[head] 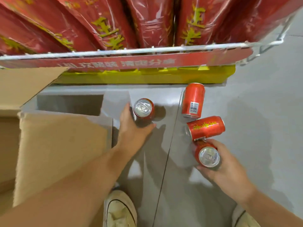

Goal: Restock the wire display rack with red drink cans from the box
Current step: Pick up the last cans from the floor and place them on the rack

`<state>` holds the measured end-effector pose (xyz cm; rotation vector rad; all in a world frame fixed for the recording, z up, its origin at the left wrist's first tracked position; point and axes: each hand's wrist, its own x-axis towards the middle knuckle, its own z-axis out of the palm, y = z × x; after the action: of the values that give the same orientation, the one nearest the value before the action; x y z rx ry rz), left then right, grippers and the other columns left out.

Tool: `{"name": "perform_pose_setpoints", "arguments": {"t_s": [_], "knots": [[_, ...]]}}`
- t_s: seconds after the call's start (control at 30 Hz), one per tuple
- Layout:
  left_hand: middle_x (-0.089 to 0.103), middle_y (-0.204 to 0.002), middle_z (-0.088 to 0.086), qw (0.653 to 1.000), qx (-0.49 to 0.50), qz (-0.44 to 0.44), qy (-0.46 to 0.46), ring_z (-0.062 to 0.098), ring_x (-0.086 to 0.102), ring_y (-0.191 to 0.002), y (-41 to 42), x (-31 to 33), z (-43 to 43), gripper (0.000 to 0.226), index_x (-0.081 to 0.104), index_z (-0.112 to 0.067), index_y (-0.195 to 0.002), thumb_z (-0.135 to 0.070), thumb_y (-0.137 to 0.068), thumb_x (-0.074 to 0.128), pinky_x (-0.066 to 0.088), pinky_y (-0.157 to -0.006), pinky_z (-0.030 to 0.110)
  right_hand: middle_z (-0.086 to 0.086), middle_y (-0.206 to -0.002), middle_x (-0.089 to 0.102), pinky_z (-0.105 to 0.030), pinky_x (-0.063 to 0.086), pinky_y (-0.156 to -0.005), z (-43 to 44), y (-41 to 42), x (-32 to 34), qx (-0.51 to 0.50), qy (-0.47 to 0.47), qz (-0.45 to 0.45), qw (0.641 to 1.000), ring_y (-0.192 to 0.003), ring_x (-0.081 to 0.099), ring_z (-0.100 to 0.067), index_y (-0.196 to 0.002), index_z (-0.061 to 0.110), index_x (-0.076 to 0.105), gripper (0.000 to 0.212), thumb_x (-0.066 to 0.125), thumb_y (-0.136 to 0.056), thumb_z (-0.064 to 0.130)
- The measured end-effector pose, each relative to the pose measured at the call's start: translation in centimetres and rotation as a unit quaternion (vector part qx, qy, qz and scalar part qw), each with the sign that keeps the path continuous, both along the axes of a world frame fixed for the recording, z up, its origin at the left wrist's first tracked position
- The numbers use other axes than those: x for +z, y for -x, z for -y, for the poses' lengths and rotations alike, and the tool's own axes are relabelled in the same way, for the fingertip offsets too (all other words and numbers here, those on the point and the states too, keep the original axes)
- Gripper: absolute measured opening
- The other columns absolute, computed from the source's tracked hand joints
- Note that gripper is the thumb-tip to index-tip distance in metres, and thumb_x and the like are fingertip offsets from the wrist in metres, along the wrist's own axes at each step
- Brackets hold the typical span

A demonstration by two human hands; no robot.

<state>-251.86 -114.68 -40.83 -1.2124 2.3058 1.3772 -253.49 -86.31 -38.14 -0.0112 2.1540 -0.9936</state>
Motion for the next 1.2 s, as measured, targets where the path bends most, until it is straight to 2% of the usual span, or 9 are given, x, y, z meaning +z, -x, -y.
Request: {"name": "perform_pose_setpoints", "arguments": {"t_s": [0.07,0.2,0.37,0.53,0.6,0.67,0.73,0.97,1.2], "knots": [[0.054,-0.143,-0.007,0.999,0.016,-0.022,-0.017,0.010,0.053,-0.132,1.0,-1.1,0.1,0.104,0.038,-0.024,-0.151,-0.023,-0.065,0.096,0.041,-0.112,0.029,0.034,-0.112,0.061,-0.006,0.044,-0.081,0.0,-0.1,-0.8,-0.010,0.000,-0.006,1.000,-0.101,0.061,0.009,-0.116,0.049,0.052,0.075,0.094,-0.063,0.016],[0.067,-0.109,-0.017,0.999,0.022,-0.028,-0.007,-0.001,0.064,-0.103,2.4,-1.1,0.1,0.070,0.057,-0.030,-0.125,-0.016,-0.068,0.094,0.053,-0.092,0.019,0.034,-0.105,0.062,-0.004,0.043,-0.073,0.2,0.5,-0.8,-0.019,0.002,-0.008,1.000,-0.095,0.062,0.009,-0.110,0.049,0.051,0.071,0.093,-0.064,0.017],[0.072,-0.098,-0.016,0.999,0.024,-0.005,-0.028,0.002,0.068,-0.092,2.3,0.6,0.0,0.058,0.065,-0.035,-0.110,-0.023,-0.063,0.096,0.060,-0.086,0.042,0.027,-0.097,0.067,-0.005,0.044,-0.072,0.6,1.8,0.3,-0.053,0.033,-0.005,0.998,-0.087,0.064,0.006,-0.109,0.036,0.058,0.061,0.089,-0.067,0.004],[0.071,-0.101,-0.014,0.996,0.014,-0.016,-0.089,0.003,0.068,-0.093,1.3,4.7,-1.2,0.055,0.060,-0.038,-0.106,-0.014,-0.067,0.092,0.054,-0.078,0.020,0.009,-0.098,0.073,-0.025,0.054,-0.079,1.1,3.0,2.6,-0.078,0.080,0.046,0.993,-0.091,0.070,-0.008,-0.108,0.034,0.064,0.061,0.088,-0.064,-0.002],[0.069,-0.102,-0.014,0.991,0.030,-0.019,-0.128,0.000,0.067,-0.091,0.9,6.8,-1.8,0.055,0.058,-0.039,-0.107,-0.011,-0.071,0.090,0.051,-0.068,0.014,0.008,-0.095,0.073,-0.019,0.053,-0.074,1.5,3.4,4.4,-0.086,0.092,0.059,0.990,-0.086,0.070,-0.003,-0.106,0.033,0.063,0.059,0.085,-0.067,-0.005],[0.070,-0.102,-0.012,0.986,0.042,-0.020,-0.162,-0.003,0.067,-0.087,0.7,9.2,-2.4,0.052,0.058,-0.040,-0.105,-0.010,-0.074,0.088,0.050,-0.067,0.014,0.016,-0.086,0.072,-0.009,0.048,-0.066,1.9,4.0,6.5,-0.093,0.101,0.066,0.988,-0.075,0.067,0.006,-0.104,0.029,0.061,0.055,0.079,-0.071,-0.010],[0.072,-0.101,-0.009,0.980,0.041,-0.017,-0.192,-0.004,0.067,-0.082,0.4,12.0,-2.7,0.046,0.061,-0.038,-0.103,-0.010,-0.077,0.086,0.051,-0.069,0.016,0.023,-0.078,0.071,-0.010,0.047,-0.065,2.2,4.5,8.9,-0.092,0.102,0.072,0.988,-0.070,0.065,0.008,-0.101,0.029,0.059,0.052,0.077,-0.072,-0.010],[0.076,-0.104,-0.003,0.968,0.024,-0.012,-0.250,0.013,0.073,-0.097,0.7,23.3,-2.6,0.033,0.067,-0.030,-0.106,-0.017,-0.081,0.084,0.056,-0.080,0.028,0.006,-0.099,0.069,-0.022,0.050,-0.072,3.8,6.5,20.6,-0.112,0.103,0.077,0.985,-0.086,0.067,-0.005,-0.113,0.021,0.056,0.048,0.081,-0.076,0.004],[0.078,-0.104,0.004,0.956,-0.003,-0.046,-0.289,0.022,0.075,-0.098,2.1,37.4,-1.8,0.035,0.070,-0.015,-0.117,-0.015,-0.084,0.080,0.057,-0.074,0.033,0.011,-0.085,0.074,-0.017,0.052,-0.062,5.5,7.7,35.3,-0.132,0.102,-0.005,0.986,-0.073,0.069,-0.001,-0.101,0.027,0.068,0.033,0.085,-0.073,0.022]]}}
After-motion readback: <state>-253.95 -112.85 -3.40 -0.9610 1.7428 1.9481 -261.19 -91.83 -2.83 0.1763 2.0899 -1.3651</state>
